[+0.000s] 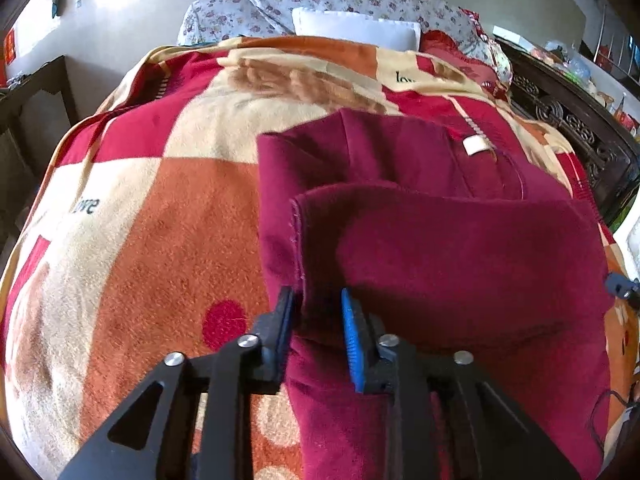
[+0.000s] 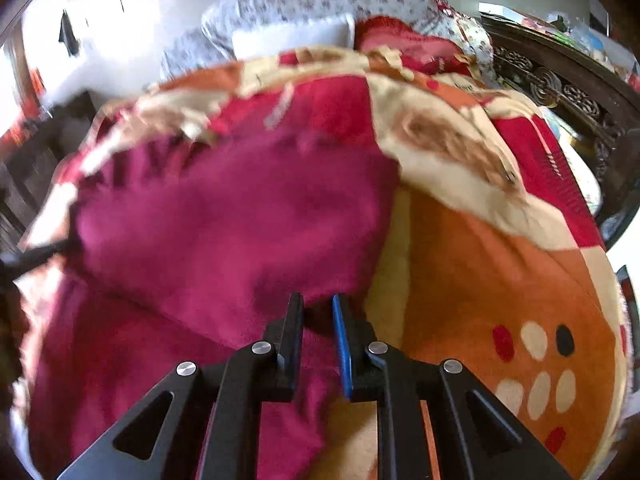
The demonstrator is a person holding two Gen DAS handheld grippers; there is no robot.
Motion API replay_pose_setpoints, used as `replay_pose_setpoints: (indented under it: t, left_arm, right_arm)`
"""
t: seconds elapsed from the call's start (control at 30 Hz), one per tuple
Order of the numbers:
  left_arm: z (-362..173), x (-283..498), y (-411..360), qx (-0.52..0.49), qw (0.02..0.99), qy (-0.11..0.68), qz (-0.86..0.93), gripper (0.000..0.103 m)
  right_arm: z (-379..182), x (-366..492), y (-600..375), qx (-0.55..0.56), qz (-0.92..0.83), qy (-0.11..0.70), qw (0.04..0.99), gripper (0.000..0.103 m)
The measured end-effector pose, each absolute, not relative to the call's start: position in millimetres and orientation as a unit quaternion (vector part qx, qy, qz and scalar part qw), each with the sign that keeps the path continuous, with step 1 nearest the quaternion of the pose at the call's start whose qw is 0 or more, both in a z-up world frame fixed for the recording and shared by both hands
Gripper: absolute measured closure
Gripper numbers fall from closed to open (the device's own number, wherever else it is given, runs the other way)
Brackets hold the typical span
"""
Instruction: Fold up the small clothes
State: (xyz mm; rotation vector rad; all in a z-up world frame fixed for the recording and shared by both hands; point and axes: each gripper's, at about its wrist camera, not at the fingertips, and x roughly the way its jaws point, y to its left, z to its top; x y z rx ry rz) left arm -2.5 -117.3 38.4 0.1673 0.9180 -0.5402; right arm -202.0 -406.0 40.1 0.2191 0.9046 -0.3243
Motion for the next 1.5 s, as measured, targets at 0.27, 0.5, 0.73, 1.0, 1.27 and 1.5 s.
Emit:
replay_pose_setpoints:
  t: [0.27,0.5,0.73,1.0,1.27,1.5]
  left_arm:
    - [51,-19,-104,0.07,0.864,0.428,-0.258,0.055]
    - [50,-52,-64,0.052,0.861,0.44,-0.248,0.051]
    - [37,-99,-32,0.04,0.847,0.468,-0.248,0.051]
    - [32,-157,-8,0.05,0.838,0.475,-0.266,0.042]
    - [19,-196,16,0.055,0.827,0.491,-0.27,0.042]
    - [25,-215,39,0.051,0.827,0.493,-0.267,0.041]
  right_arm:
    - [62,-225,-403,0.137,-0.143,0.414,0.888,0.079]
    - [35,-228,-405,0.163,-0.142,0.438,0.873,0.064]
    - [24,-247,-408,0.187,-0.129,0.448,0.865,0.055]
    - [56,-320,-381,0.195,-0.07,0.441,0.873,0.041]
    - [25,-370,-338,0.203,-0.019,0.487,0.849,0.04]
    - [19,-398,-314,0.203,-0.012,0.481,0.853,0.03]
